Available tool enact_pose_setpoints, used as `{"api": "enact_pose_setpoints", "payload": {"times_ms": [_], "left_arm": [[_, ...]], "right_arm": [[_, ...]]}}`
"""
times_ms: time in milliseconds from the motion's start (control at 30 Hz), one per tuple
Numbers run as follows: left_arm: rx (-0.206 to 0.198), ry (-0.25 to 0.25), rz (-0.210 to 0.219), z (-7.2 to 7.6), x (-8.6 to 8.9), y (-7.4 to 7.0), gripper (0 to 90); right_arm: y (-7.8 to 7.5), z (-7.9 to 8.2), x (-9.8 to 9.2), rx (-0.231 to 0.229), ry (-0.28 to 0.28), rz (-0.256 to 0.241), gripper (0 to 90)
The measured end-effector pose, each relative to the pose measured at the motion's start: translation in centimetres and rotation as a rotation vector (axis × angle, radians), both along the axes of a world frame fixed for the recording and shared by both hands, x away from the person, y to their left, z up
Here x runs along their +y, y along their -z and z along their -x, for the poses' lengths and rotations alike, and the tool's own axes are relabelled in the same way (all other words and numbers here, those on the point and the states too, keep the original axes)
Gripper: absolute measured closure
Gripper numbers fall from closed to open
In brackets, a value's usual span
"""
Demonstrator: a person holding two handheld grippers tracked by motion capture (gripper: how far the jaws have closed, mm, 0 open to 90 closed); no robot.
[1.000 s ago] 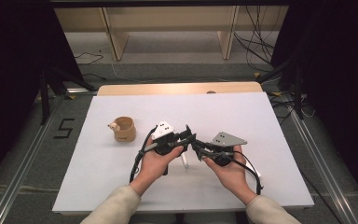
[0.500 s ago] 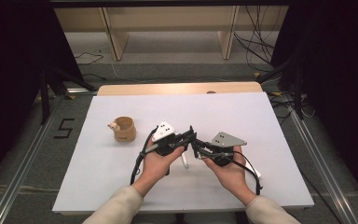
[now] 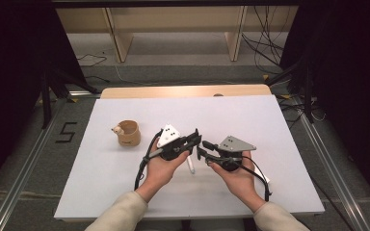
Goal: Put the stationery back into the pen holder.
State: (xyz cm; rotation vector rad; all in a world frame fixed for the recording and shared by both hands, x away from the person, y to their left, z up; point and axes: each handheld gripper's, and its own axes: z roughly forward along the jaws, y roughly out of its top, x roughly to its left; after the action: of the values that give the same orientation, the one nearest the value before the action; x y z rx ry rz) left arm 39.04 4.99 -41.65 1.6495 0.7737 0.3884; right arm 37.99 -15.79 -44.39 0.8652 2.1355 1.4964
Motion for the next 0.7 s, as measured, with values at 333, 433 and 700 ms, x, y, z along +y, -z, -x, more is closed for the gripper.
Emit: {"api": "enact_pose_setpoints", "payload": {"times_ms": [333, 433, 700], "left_arm": [[-0.049, -0.046, -0.037, -0.2, 1.5, -0.8, 79.5], [-0.058, -0.074, -0.046, -0.2, 2.3, -1.1, 79.4], [-0.071, -0.137, -0.063, -0.5, 4.3, -1.6, 79.4]], "right_arm": [[0.6, -0.3, -0.6, 0.03, 0.034, 0.01, 47.4], [0.8, -0.2, -0.6, 0.039, 0.033, 0.021, 45.5], [1.2, -0.3, -0.8, 0.058, 0.044, 0.048, 41.2]]}}
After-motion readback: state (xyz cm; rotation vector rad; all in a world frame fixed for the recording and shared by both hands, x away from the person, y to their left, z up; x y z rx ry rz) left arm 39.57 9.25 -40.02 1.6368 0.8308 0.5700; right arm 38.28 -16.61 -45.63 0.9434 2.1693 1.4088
